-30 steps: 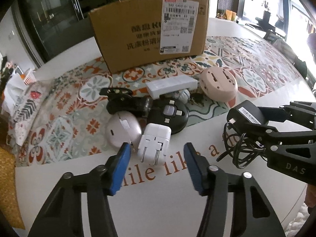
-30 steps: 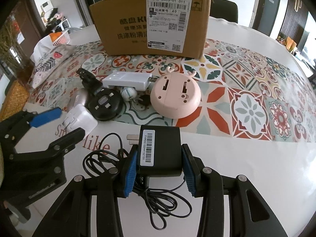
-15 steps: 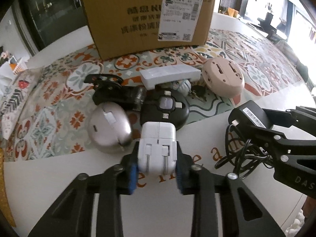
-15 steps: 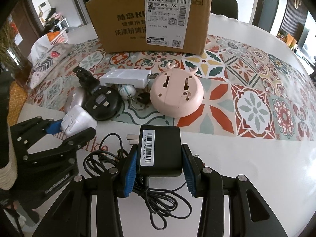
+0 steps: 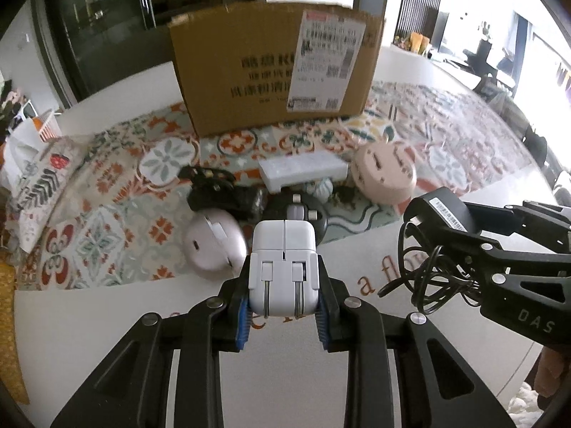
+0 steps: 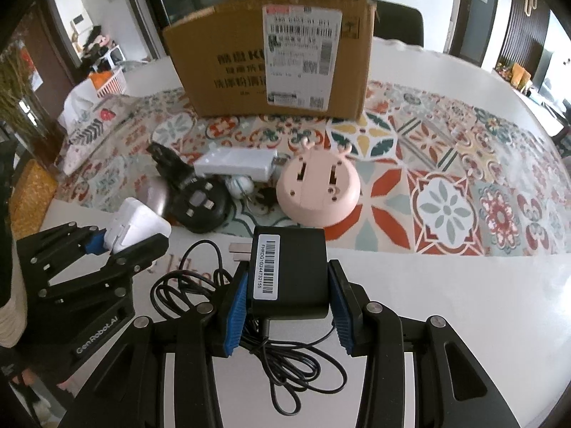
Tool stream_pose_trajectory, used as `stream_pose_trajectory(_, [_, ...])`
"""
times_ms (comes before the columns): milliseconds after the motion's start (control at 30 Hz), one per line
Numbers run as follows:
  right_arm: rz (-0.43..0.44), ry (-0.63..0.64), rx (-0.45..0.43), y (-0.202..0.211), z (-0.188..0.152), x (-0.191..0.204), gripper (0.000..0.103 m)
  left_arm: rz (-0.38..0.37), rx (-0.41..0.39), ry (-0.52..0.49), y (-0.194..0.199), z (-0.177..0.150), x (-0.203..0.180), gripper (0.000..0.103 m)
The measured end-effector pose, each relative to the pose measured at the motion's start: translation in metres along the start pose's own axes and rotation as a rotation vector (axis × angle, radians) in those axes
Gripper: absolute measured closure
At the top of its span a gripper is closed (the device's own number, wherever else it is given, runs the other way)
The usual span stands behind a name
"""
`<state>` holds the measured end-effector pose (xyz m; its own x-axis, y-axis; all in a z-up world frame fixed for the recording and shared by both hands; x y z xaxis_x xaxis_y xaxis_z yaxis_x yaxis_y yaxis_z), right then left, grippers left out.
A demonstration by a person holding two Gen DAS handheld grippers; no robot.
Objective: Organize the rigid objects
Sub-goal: 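Carry the white charger in the left tool while the right tool carries the adapter into the box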
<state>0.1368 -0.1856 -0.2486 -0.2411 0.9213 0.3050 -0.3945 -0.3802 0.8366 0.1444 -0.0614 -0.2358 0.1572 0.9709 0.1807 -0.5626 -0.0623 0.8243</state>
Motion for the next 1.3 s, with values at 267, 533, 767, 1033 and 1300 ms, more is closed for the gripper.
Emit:
stream_pose_trajectory(267, [-0.009,0.024,-0.106,0.044,0.020,0.017,0.061,0.001,-0.094,0.035,0.044,0.025,0.014,0.074])
stream_pose_trajectory(533, [-0.025,0.050,-0.222,0.081,0.048,0.031,0.061,0.027,-0.206,0.052,0.081,0.057,0.030,0.074])
stream_pose_trajectory(767, [-0.035,0.066,-0.305,0.104,0.071,0.040,0.061,0.020,-0.265,0.069,0.099,0.083,0.041,0.074])
stream_pose_trajectory(1033, [-0.054,0.081,-0.390,0.121,0.106,0.042,0.061,0.012,-0.316,0.079,0.106,0.118,0.050,0.074])
stream_pose_trajectory(1300, [-0.057,0.098,-0.451,0.125,0.148,0.042,0.061,0.025,-0.350,0.075,0.102,0.160,0.061,0.074])
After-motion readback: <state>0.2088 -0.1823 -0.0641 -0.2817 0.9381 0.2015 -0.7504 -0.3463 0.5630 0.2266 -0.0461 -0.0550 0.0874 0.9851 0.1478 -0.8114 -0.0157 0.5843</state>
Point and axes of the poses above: each gripper's, at about its wrist camera, not at the fingertips, and y roughly against the way its jaws point, x to its left, z to its top, the point moved 5 cm from there along -y, roughly the way its jaws point, and after that the axes turned 14 degrees about z, right-handed, at the moved point
